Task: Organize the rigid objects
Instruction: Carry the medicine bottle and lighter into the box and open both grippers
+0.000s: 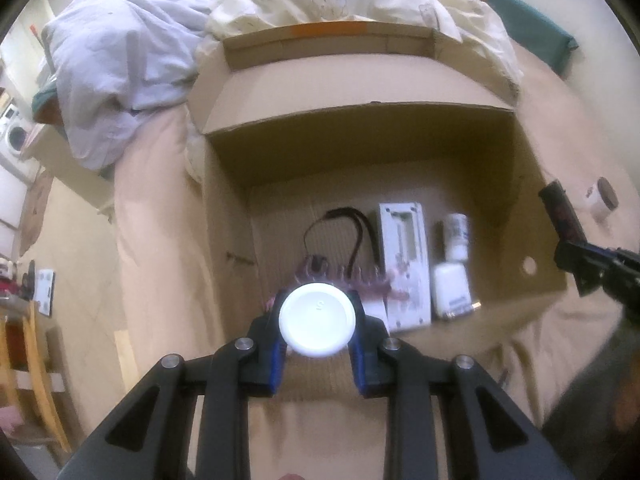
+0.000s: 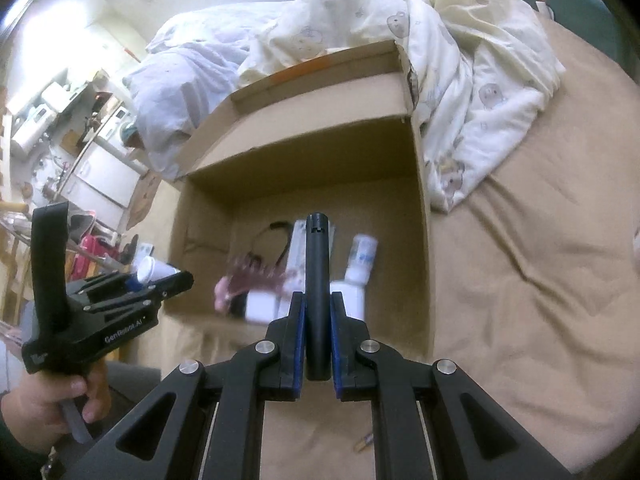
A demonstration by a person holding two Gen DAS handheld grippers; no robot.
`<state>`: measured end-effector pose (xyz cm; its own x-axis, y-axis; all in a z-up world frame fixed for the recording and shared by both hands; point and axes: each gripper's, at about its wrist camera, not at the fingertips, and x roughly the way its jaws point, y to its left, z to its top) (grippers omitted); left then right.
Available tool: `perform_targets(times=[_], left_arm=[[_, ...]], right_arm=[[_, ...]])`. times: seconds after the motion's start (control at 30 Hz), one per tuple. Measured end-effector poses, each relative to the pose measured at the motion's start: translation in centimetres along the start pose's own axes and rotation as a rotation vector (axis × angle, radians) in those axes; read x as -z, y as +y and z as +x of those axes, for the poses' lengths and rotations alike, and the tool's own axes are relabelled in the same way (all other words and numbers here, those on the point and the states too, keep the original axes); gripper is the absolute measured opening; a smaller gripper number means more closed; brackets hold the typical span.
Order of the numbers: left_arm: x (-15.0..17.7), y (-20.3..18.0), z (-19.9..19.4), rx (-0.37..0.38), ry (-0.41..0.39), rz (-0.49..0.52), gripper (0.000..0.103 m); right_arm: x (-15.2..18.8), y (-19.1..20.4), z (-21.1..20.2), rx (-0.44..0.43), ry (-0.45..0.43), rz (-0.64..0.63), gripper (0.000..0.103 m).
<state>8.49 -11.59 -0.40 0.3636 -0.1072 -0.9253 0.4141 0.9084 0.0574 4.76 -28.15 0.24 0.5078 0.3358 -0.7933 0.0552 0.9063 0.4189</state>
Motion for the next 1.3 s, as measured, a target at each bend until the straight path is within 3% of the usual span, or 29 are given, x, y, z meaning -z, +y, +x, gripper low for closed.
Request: perform_targets(times=[0.33, 0.63, 0.93, 1.3], left_arm=[[-0.9, -0.8, 3.7, -0.030, 0.009, 0.022, 0.024], [-0.3, -1.4, 5.4, -0.062, 0.012, 0.055, 0.024], [0.1, -1.6, 6.9, -0.075, 0.050, 0.057, 0.024], [-0.1, -2.4, 6.9, -0.079, 0.042, 0.064, 0.024]], right_arm=[[-3.1, 0.1, 4.2, 0.031, 0.017, -0.019, 0.012], [-1.4, 1.7, 8.0, 0.064, 0.091, -0.136, 0.012], [-1.6, 1.2, 9.1, 0.080, 0.115, -0.125, 0.012], [-1.6, 1.3, 9.6, 0.094, 0.127, -0.121, 0.012]])
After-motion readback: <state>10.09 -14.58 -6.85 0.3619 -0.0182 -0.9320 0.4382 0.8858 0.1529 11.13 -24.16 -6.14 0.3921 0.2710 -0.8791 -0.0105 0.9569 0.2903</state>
